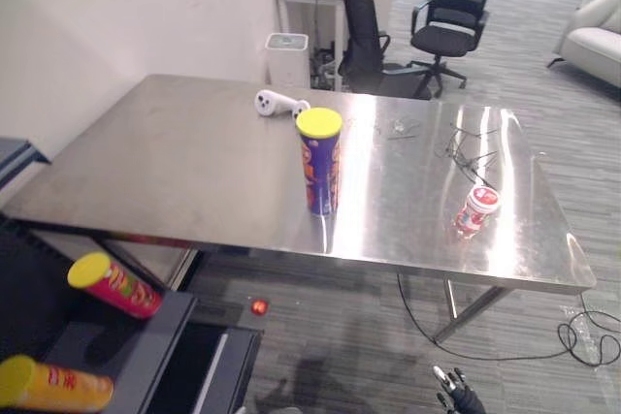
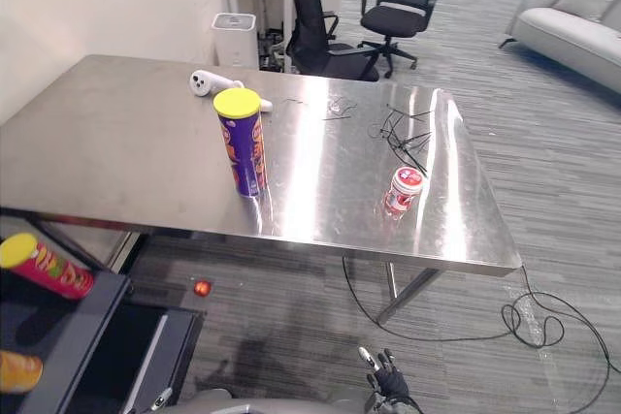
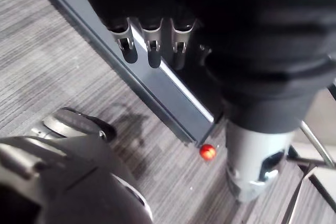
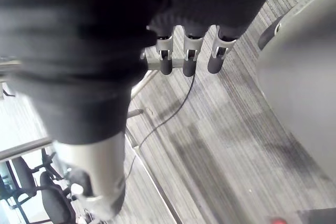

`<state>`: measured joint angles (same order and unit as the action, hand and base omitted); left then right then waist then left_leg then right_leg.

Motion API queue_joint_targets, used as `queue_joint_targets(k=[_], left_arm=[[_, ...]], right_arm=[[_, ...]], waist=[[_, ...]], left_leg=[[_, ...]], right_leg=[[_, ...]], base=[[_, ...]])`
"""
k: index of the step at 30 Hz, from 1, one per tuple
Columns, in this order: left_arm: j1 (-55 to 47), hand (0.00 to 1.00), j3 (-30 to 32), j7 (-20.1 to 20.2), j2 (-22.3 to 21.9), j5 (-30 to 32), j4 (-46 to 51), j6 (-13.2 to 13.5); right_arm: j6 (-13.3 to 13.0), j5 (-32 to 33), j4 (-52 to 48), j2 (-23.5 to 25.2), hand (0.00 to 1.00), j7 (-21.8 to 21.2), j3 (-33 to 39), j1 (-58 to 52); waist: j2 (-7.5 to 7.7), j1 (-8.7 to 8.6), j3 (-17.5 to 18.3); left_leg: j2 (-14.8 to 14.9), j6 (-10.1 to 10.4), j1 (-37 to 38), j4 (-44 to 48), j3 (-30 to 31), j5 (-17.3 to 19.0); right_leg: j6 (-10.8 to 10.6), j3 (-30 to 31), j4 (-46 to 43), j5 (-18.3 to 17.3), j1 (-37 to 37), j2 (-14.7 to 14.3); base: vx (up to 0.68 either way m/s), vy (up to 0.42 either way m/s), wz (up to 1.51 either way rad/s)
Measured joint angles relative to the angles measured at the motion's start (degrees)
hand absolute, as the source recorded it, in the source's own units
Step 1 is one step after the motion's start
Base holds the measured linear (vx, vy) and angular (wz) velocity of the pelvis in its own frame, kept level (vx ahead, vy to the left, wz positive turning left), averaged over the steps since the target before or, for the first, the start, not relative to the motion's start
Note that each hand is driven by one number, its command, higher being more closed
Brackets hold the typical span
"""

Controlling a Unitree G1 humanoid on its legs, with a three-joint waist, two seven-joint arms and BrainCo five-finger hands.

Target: Put the gum and the chips on the shelf.

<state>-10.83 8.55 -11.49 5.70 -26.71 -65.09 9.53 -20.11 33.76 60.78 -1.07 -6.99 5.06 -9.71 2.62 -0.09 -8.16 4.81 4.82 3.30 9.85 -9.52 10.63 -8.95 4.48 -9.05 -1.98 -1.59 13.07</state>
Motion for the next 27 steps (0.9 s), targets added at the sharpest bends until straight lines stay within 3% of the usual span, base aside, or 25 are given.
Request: queue_joint_targets(k=[2, 3, 6, 11, 13, 14, 17, 24, 27], left_arm=[[0.1, 0.0, -1.1, 1.3, 0.1, 0.0, -0.5, 0.0], [0.1, 0.0, -1.6, 2.1, 0.2, 0.0, -0.5, 0.1], [-0.1, 0.0, -2.8, 3.0, 0.8, 0.2, -0.5, 0.8], [0.0, 0.0, -4.5, 2.9, 1.3, 0.9, -0.3, 1.2], [0.1, 0.0, -4.5, 2.8, 1.6, 1.0, 0.3, 1.2], [0.7, 0.0, -4.5, 2.8, 1.8, 1.1, 0.2, 1.1], [0.6, 0.0, -3.9, 2.5, 1.6, 1.7, 0.3, 1.1], [-2.2, 0.0, -1.9, 3.3, 1.7, 3.3, 3.9, 1.1], [-3.4, 0.0, -1.9, 3.8, 2.4, 3.4, 4.7, 0.6]], right_arm=[[-1.4, -0.1, 0.9, 0.0, 0.0, 0.7, 0.9, 0.0], [-0.8, 0.3, 1.0, -0.1, 0.0, 0.4, 1.4, 0.2], [1.1, 2.4, 2.6, -0.3, 0.0, 0.0, 1.9, 1.0], [1.1, 2.8, 3.2, -0.2, 0.0, 2.6, 2.6, 1.2], [1.0, 2.8, 3.2, -0.1, 0.0, 4.9, 3.2, 1.5], [0.9, 2.8, 3.3, -0.1, 0.0, 6.1, 3.7, 1.6], [-0.1, 3.8, 2.0, -0.2, 0.0, 9.8, 7.9, 1.2], [-3.6, 4.3, -14.7, -3.0, 0.0, 16.5, 17.2, 0.5], [-3.6, 2.3, -23.9, -6.0, 0.0, 16.7, 19.0, 0.8]], waist=[[-0.88, -0.02, 0.7], [-1.14, 0.15, 0.7], [-0.87, 0.36, 0.7], [-0.76, 0.42, 0.2], [0.45, 0.67, -0.6], [0.71, 1.26, -1.1], [0.81, 1.13, -1.4], [2.1, 1.74, -0.5], [2.97, 1.78, 0.3]], left_leg=[[0.2, -0.6, 1.2, -1.4, -2.0, -0.4], [0.4, -0.8, 1.4, -1.7, -3.1, -0.6], [0.1, -0.8, 2.4, -1.7, -5.5, -0.6], [0.7, -0.8, 3.0, -1.9, -5.4, -0.6], [0.4, -0.7, 4.0, -3.3, -5.3, -0.6], [0.3, -0.2, 4.5, -4.3, -5.3, -1.4], [0.8, 1.2, 6.3, -10.2, -4.1, -4.4], [0.8, 1.6, 6.9, -15.6, -2.4, -7.0], [0.4, 1.5, 6.7, -15.6, -2.4, -6.8]], right_leg=[[0.6, -4.5, 2.5, 4.3, 0.2, -0.1], [1.3, -7.7, 3.8, 6.5, 0.4, -0.3], [2.4, -10.8, 6.0, 8.4, 0.3, -0.4], [2.5, -12.7, 8.1, 8.0, 0.2, -1.3], [1.8, -14.1, 8.3, 5.4, 0.1, -1.2], [0.7, -14.2, 8.4, 4.2, 0.2, -1.1], [0.4, -15.2, 8.5, 3.6, 0.2, -2.0], [0.2, -15.1, 10.9, 3.7, 0.3, -3.1], [-0.5, -14.9, 10.8, 4.3, 0.3, -2.7]], base=[[0.13, 0.19, -0.55], [0.1, 0.1, -0.51], [0.02, 0.076, -0.67], [-0.04, -0.051, -0.32], [-0.08, -0.121, -0.15], [-0.13, -0.137, -0.12], [-0.14, -0.12, 0.12], [-0.02, -0.026, 0.04], [0.09, 0.035, 0.04]])
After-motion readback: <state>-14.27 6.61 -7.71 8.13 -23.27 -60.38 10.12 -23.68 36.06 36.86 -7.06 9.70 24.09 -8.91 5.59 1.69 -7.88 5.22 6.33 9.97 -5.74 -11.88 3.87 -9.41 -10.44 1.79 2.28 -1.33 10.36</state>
